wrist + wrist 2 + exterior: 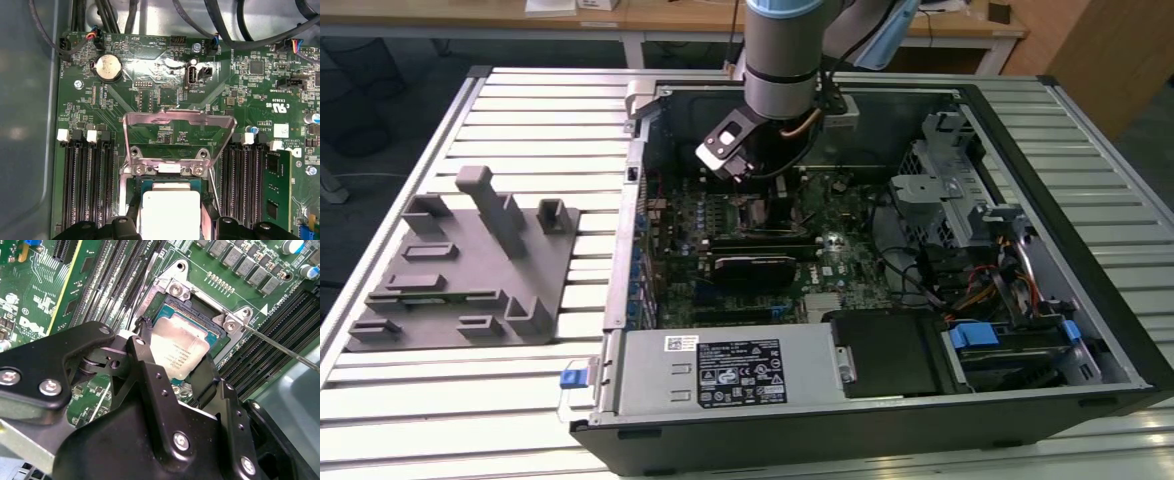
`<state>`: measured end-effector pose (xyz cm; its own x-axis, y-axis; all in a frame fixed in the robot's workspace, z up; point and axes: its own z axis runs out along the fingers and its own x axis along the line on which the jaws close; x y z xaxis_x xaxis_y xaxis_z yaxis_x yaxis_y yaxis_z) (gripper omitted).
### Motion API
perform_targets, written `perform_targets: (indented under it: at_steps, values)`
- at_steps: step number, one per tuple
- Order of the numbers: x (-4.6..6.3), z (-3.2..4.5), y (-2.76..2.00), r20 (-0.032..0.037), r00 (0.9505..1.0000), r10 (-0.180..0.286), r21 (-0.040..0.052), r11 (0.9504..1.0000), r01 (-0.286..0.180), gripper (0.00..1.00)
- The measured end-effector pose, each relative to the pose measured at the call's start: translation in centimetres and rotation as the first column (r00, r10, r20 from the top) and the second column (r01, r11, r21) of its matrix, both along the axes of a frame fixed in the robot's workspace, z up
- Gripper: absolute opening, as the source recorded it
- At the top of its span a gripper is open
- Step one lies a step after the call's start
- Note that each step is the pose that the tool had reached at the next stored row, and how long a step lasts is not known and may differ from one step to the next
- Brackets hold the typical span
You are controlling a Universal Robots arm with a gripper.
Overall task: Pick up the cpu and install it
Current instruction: 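Place the cpu into insertion slot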
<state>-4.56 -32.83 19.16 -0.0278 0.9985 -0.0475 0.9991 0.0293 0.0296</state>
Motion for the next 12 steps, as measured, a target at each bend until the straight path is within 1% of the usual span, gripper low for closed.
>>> perform_targets:
  at_steps: [4, 12]
  values:
    - [0.0, -0.04, 0.01, 0.0003, 0.9998, 0.019, 0.0004, 0.9998, -0.019, 0.55]
    - [-0.4, -0.19, 0.03, 0.0001, 0.9998, 0.02, 0.0002, 0.9998, -0.02, 0.55]
